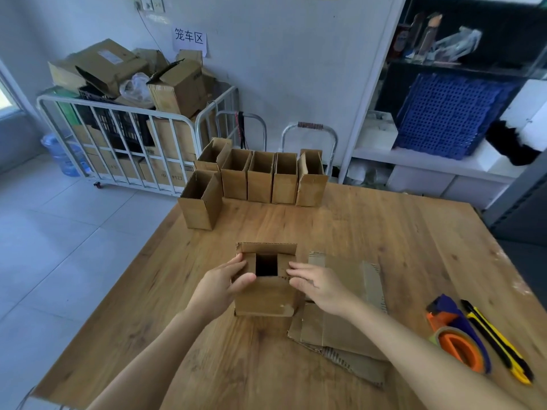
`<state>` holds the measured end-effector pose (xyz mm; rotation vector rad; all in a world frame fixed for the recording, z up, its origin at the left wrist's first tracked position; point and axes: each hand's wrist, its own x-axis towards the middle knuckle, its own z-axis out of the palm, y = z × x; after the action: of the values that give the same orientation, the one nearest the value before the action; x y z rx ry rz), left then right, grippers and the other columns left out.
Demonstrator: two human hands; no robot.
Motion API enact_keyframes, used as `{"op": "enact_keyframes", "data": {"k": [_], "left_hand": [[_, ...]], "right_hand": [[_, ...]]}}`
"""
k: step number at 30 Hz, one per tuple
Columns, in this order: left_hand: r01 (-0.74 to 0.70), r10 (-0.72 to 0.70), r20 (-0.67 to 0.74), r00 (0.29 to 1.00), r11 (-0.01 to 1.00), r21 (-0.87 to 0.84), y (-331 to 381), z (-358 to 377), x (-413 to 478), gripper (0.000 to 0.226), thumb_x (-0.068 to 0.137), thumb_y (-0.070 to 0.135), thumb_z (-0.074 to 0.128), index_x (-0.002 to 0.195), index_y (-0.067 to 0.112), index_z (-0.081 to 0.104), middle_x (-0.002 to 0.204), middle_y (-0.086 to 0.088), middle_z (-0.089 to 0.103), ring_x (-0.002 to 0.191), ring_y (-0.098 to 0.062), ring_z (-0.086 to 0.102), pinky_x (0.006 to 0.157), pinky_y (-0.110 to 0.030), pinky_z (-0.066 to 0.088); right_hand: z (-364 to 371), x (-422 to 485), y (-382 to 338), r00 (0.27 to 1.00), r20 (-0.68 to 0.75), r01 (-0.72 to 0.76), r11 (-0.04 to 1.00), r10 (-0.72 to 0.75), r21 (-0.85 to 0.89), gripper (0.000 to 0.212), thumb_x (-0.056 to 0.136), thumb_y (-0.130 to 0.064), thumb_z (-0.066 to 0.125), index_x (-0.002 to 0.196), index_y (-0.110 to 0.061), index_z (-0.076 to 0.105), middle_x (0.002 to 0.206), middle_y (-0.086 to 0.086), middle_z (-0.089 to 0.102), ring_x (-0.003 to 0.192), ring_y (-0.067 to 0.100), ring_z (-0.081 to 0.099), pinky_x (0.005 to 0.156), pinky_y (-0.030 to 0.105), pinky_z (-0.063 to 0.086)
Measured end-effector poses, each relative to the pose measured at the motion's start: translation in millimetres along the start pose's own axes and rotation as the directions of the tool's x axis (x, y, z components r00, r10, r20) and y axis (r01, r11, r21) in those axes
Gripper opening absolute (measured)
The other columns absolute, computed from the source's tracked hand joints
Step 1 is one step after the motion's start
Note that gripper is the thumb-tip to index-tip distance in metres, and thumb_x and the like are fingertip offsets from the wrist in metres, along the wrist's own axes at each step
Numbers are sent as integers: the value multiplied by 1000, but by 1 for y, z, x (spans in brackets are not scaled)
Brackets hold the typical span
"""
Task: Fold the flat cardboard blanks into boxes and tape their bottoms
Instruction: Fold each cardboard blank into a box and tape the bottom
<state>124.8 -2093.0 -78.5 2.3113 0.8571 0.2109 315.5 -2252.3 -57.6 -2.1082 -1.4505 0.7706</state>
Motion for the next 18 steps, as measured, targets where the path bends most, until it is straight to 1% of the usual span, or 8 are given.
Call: {"op": "enact_keyframes", "data": {"k": [3,6,8,10,12,14,16,18], "left_hand": [[4,11,-219,976,998,68,11,6,2,55,89,57,48,126,18,62,134,5,57,119,-13,55,93,-25,45],[55,-29,-305,952,996,77,20,13,4,56,88,46,60,135,17,47,132,0,52,110,-17,58,83,-28,52],[81,-41,-349,936,992,101,22,15,5,78,85,43,67,147,17,27,147,-3,33,122,-20,50,92,-33,52],[13,77,-338,938,967,256,22,17,9,85,85,40,67,152,18,19,156,-2,23,138,-21,34,109,-34,35],[-40,147,-266,953,928,370,23,15,11,69,90,36,61,149,19,29,155,0,30,144,-19,26,113,-30,22],[-84,211,-273,939,907,413,25,15,9,40,91,29,61,128,15,58,135,-4,55,130,-23,49,103,-32,41],[-162,311,-306,900,889,428,24,18,3,19,92,25,56,99,13,69,110,-3,67,104,-24,66,82,-29,54],[-188,308,-246,919,891,414,23,21,-6,31,97,29,46,115,12,65,125,3,60,121,-17,57,91,-20,46]], "right_hand": [[6,9,-5,974,-209,-68,994,84,82,33,92,-32,60,121,-17,64,127,-2,61,121,14,54,103,32,43],[14,12,-14,927,-358,-88,993,111,80,54,88,-22,67,136,-15,45,139,0,48,128,16,45,108,29,38],[19,14,-16,931,-358,-62,998,64,17,74,90,-17,64,150,-14,22,156,-2,23,142,15,24,114,27,22],[20,16,-14,948,-317,-26,997,0,-76,78,93,-17,60,153,-18,11,160,-5,10,146,14,13,116,29,17],[17,16,-11,956,-289,-6,985,-45,-174,69,95,-18,57,152,-16,18,159,-2,17,144,16,21,116,31,24],[15,15,-8,951,-288,32,965,-109,-261,50,94,-15,57,141,-6,41,147,8,41,135,22,39,108,32,36],[20,12,-3,941,-268,105,932,-206,-347,26,91,-5,60,115,4,62,122,16,60,117,31,56,95,36,48],[32,12,8,924,-288,120,907,-251,-404,22,82,3,69,103,6,67,107,18,67,98,32,66,81,36,57]]}}
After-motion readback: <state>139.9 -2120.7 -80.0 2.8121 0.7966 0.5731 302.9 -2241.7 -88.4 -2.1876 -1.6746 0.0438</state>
